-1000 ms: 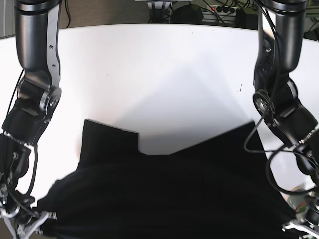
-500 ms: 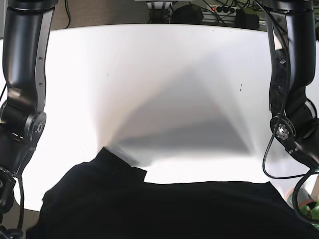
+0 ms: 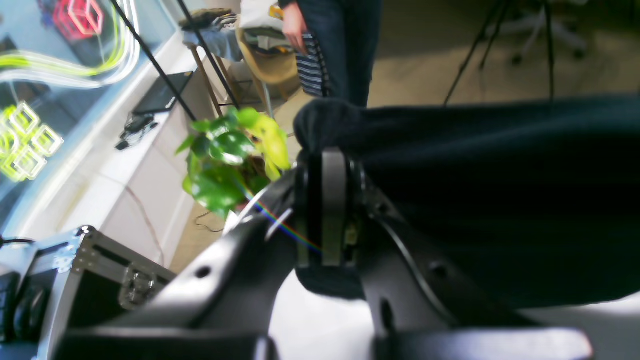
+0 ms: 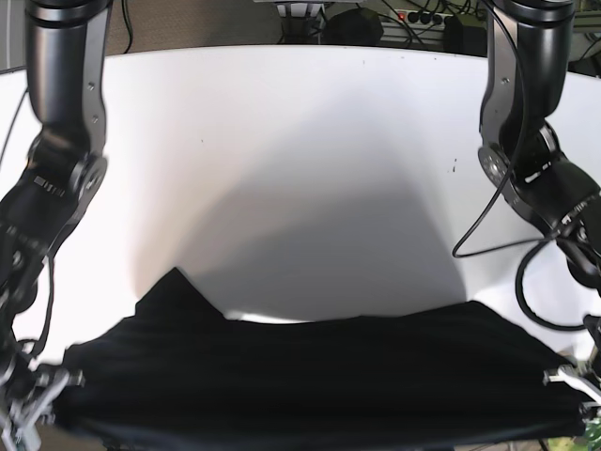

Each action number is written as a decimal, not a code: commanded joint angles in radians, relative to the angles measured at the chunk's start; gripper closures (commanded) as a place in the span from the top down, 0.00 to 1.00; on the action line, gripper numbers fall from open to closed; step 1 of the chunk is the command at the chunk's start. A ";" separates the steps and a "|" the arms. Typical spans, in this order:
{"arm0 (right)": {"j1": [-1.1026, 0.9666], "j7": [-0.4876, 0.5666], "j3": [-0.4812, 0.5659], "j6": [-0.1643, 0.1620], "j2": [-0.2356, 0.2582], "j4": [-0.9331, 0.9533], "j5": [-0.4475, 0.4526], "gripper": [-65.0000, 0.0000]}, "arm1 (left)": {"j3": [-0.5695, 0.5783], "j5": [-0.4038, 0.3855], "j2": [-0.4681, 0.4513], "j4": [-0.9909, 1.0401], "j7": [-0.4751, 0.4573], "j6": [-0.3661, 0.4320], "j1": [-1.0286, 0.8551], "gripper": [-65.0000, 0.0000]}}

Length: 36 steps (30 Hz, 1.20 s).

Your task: Fold the T-shirt properly

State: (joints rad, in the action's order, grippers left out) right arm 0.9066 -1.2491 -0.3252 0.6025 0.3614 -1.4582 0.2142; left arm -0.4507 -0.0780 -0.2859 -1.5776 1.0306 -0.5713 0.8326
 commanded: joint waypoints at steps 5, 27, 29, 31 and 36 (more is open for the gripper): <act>-0.205 0.033 -0.124 -0.008 -0.061 -0.210 0.003 0.03 | -0.004 0.011 -0.013 -0.140 -0.023 -0.020 -0.180 0.00; -0.795 0.039 -0.272 0.018 -0.321 -0.500 0.001 0.03 | -0.129 0.013 0.029 -0.303 -0.026 -0.127 -0.780 0.00; -0.837 0.039 -0.289 0.017 -0.332 -0.519 0.001 0.03 | -0.161 0.013 0.029 -0.303 -0.028 -0.127 -0.827 0.00; -0.869 0.038 -0.300 0.017 -0.345 -0.520 0.001 0.03 | -0.193 0.013 0.029 -0.298 -0.029 -0.127 -0.855 0.00; -0.972 0.039 -0.306 0.017 -0.371 -0.520 0.001 0.03 | -0.257 0.013 0.029 -0.297 -0.031 -0.127 -0.941 0.00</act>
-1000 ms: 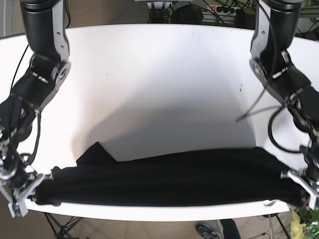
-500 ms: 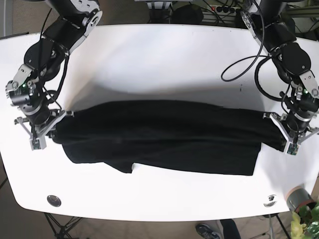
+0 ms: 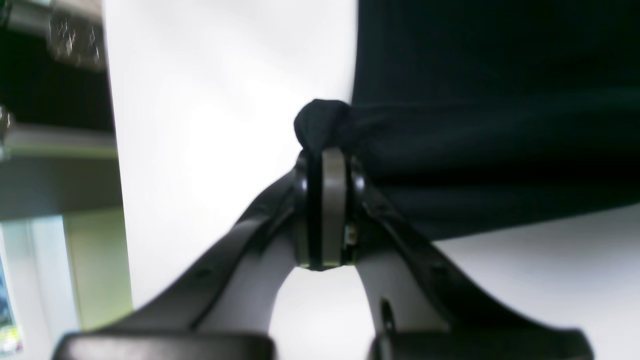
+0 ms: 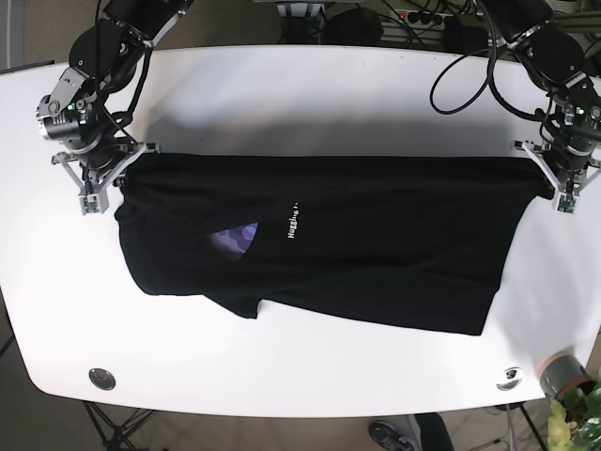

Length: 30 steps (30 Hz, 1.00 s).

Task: Fold the T-shirt properly
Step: 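Lay the shirt flat and drag both grippers along its edge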

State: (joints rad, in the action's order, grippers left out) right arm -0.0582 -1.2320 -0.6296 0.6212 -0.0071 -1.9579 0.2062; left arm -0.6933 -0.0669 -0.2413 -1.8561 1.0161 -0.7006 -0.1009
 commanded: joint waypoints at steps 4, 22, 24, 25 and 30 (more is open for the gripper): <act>-0.075 0.022 -0.002 0.002 -0.027 -0.021 0.009 0.03 | -0.045 0.002 -0.016 -0.017 -0.016 0.002 -0.046 0.00; -0.139 0.024 -0.025 -0.002 -0.057 -0.024 0.009 0.73 | -0.002 0.008 -0.022 0.011 -0.016 0.002 -0.058 0.61; -0.098 0.025 -0.043 -0.001 -0.057 -0.021 0.009 0.80 | 0.039 0.002 -0.040 0.028 -0.016 0.012 -0.053 0.65; -0.082 0.025 -0.048 -0.001 -0.057 -0.018 0.009 0.80 | 0.053 0.002 -0.046 0.032 -0.016 0.026 -0.047 0.65; 0.042 0.025 -0.048 -0.004 -0.034 0.035 -0.003 0.78 | 0.076 0.002 -0.045 0.054 -0.016 0.048 0.022 0.58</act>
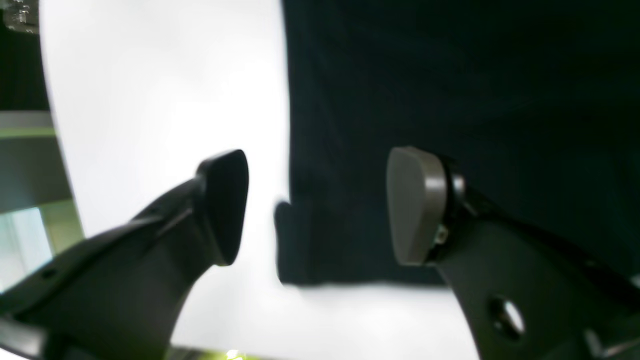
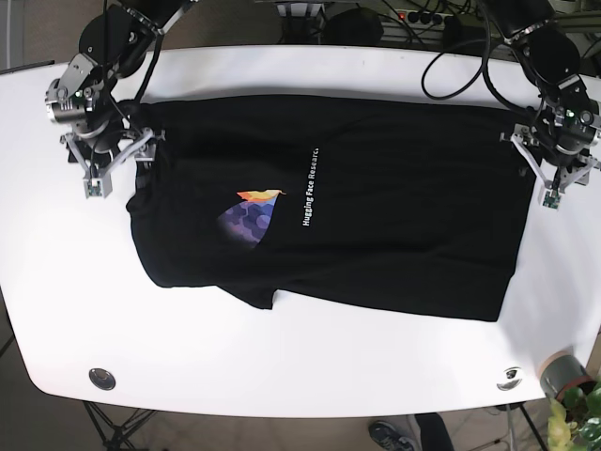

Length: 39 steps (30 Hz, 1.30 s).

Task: Fold the T-shirt properly
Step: 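Lay the shirt flat and drag both grippers along its edge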

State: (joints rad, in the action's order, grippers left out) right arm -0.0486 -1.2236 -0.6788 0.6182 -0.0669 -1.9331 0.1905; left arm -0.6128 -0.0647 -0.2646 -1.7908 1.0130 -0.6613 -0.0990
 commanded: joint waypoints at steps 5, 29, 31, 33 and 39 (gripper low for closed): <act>0.154 0.028 0.004 -0.001 0.069 0.157 0.014 0.78 | -0.003 0.007 -0.020 -0.011 -0.013 0.016 0.078 0.57; 0.470 0.456 0.164 -0.002 0.264 0.969 0.014 0.70 | -0.006 0.006 -0.025 0.085 -0.012 0.016 0.134 0.58; 0.468 0.456 0.176 -0.002 0.247 0.969 0.014 0.70 | -0.006 0.006 -0.026 0.095 -0.013 0.016 0.137 0.58; 0.467 0.457 0.181 -0.002 0.233 0.969 0.013 0.70 | -0.006 0.006 -0.026 0.095 -0.013 0.016 0.155 0.58; 0.467 0.459 0.176 -0.002 0.204 0.964 0.013 0.54 | -0.005 0.007 -0.026 0.118 -0.013 0.016 0.218 0.58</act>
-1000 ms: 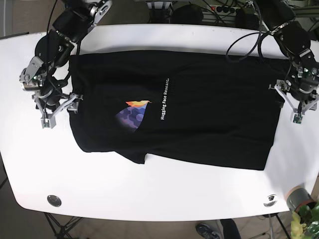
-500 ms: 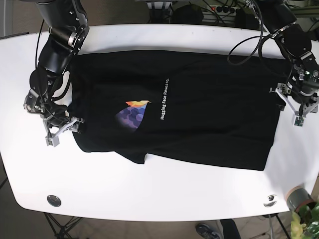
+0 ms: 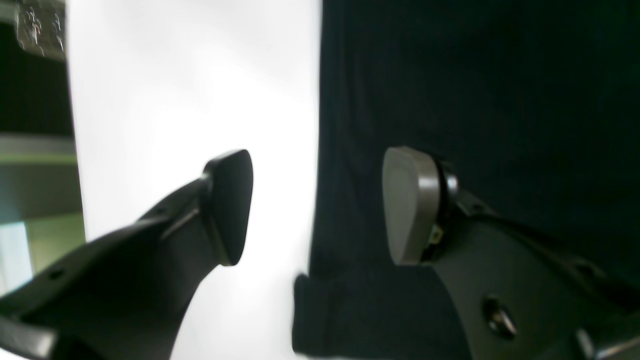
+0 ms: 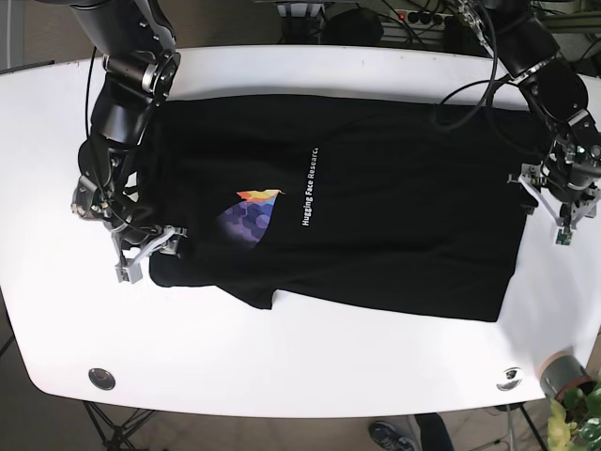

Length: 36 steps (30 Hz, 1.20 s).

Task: Fold the T-shirt properly
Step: 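Lay the shirt flat and drag both grippers along its edge, then grasp the shirt's side edge with both grippers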

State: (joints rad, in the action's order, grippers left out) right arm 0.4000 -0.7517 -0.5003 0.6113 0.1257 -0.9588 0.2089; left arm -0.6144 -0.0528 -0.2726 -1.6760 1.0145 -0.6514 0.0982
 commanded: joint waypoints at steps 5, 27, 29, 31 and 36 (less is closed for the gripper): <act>0.021 -0.013 0.001 0.005 0.012 -0.010 -0.006 0.11 | 0.000 -0.005 -0.037 0.127 -0.015 0.022 0.125 0.59; 0.023 -0.015 -0.001 0.005 0.015 -0.012 -0.004 0.04 | 0.189 -0.006 -0.132 0.896 -0.420 0.261 0.490 0.84; 0.023 -0.015 -0.001 0.005 0.016 -0.012 -0.004 0.04 | 0.189 -0.005 -0.133 0.925 -0.449 0.261 0.502 0.84; 0.023 -0.015 -0.001 0.005 0.016 -0.012 -0.004 0.04 | 0.212 -0.005 -0.135 0.957 -0.466 0.264 0.515 0.84; 0.023 -0.015 -0.001 0.005 0.015 -0.012 0.001 0.04 | 0.275 -0.012 -0.161 1.072 -0.541 0.264 0.539 0.84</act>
State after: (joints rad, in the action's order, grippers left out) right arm 0.3969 -0.7715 -0.5003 0.6106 0.1299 -0.9550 0.1902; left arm -0.3466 -0.0555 -0.4076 -0.6281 0.5182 -0.3893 0.6071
